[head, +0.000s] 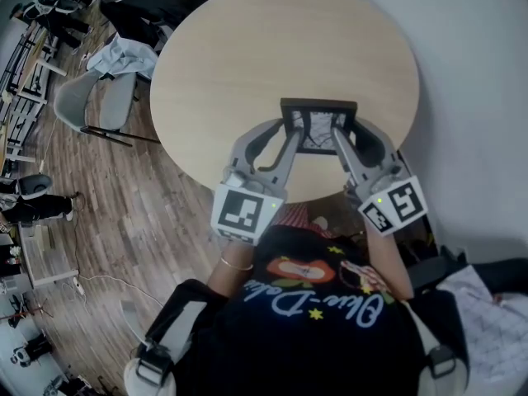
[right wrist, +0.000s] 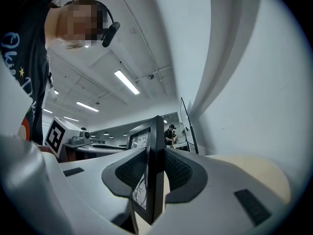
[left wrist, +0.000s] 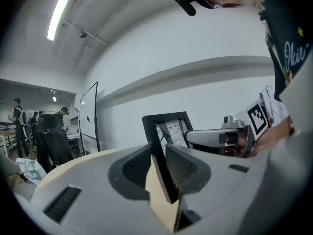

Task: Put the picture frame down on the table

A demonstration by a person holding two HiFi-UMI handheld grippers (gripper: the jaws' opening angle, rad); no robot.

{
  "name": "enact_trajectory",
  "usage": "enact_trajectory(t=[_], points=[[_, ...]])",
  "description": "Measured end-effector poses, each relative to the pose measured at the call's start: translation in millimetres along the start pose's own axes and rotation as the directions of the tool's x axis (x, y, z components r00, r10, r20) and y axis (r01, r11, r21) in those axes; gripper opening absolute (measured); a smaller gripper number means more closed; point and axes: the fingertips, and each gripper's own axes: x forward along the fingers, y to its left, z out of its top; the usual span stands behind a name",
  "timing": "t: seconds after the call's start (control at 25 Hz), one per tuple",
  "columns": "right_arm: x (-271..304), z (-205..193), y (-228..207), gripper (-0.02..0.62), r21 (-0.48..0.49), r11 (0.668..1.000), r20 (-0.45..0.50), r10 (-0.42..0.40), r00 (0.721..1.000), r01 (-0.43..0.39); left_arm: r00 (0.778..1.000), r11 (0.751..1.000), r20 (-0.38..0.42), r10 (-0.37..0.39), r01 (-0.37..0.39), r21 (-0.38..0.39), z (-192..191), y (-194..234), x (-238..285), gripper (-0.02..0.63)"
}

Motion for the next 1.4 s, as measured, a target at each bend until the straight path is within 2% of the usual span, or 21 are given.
enact_trajectory(t=[0.24, 0.8, 1.16, 1.4], points=[[36, -6, -35, 0.084, -0.001, 1.0, -0.027, -0.027, 0.999, 0.027, 1.0, 1.0, -0.009, -0.027, 0.027, -0.004, -4, 31, 42, 0.095], [35, -45, -59, 0.084, 0.005, 0.998, -0.091, -0.066, 0.994, 0.066, 0.995, 0.997, -0.073, -0.071, 0.071, -0.006, -49, 27, 66, 0.095], [40, -77, -75, 0.084, 0.005, 0.998, -0.176, -0.063, 0.982, 0.065, 0.992, 0.996, -0.105, -0.071, 0.066, -0.058, -76, 31, 85, 0.095], [42, -101, -87, 0.084, 0.02, 0.995, -0.219, -0.089, 0.972, 0.095, 0.984, 0.994, -0.15, -0.093, 0.084, -0.067, -100, 30, 94, 0.095]])
